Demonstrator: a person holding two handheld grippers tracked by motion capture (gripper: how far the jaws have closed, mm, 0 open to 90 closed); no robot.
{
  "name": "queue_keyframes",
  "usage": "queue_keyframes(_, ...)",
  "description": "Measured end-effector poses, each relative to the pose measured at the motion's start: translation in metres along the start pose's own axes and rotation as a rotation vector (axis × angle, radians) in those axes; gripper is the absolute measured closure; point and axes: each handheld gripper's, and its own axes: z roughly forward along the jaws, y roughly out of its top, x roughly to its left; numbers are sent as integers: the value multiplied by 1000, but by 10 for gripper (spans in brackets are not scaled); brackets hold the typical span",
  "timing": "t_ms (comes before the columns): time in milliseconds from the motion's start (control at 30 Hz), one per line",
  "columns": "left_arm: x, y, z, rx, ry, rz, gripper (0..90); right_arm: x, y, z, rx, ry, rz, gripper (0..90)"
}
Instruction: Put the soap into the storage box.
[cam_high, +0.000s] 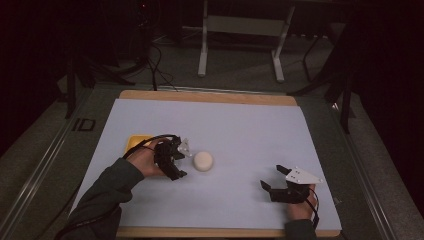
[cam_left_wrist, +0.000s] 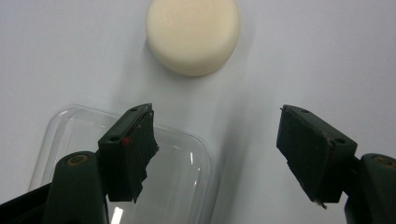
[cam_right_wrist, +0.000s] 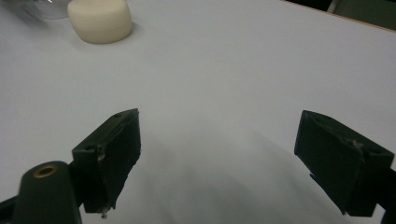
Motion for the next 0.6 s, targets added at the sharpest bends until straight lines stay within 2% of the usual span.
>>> queue_keyframes(600, 7, 10, 5, 15, -10, 3, 284, 0, 0, 0, -3, 1, 0, 145)
